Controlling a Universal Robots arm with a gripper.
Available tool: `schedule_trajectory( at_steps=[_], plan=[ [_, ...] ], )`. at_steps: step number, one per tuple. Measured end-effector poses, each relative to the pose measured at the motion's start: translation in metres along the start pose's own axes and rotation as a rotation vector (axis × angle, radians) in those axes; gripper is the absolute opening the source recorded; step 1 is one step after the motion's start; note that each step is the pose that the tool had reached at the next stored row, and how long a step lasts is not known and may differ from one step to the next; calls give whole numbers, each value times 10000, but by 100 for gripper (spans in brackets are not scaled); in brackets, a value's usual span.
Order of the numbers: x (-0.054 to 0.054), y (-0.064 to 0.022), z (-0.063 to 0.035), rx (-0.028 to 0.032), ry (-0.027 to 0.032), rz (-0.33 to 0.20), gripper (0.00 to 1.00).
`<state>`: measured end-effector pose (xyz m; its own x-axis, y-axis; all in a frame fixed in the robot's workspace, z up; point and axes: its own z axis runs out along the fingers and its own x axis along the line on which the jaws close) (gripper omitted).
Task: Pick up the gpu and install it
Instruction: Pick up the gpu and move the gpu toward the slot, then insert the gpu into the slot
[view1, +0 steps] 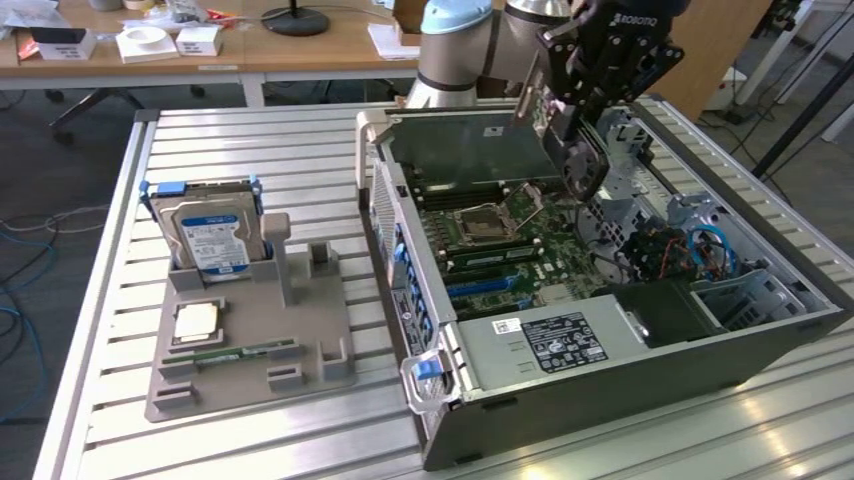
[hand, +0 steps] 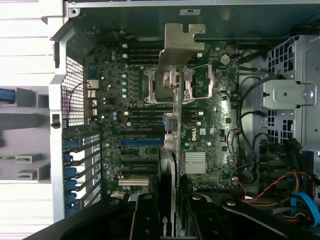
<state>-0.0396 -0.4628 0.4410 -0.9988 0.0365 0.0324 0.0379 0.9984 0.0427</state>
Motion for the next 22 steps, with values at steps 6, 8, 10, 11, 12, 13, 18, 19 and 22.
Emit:
schedule_trajectory(
  at_steps=[6, 8, 10, 11, 12, 13, 18, 19, 22],
  plan=[
    [-99, 4, -3, 3, 6, -143, 26],
    [-101, 4, -4, 3, 6, -146, 26],
    [-110, 5, -4, 3, 6, -147, 26],
    [-129, 6, -4, 0, 6, -154, 26],
    [-146, 6, -5, -1, 7, -161, 26],
    [-153, 6, -5, 0, 7, -165, 26],
    [-153, 7, -5, -1, 7, -164, 26],
    [-153, 7, -5, -1, 7, -164, 26],
    [-153, 7, -5, -1, 7, -164, 26]
  ],
)
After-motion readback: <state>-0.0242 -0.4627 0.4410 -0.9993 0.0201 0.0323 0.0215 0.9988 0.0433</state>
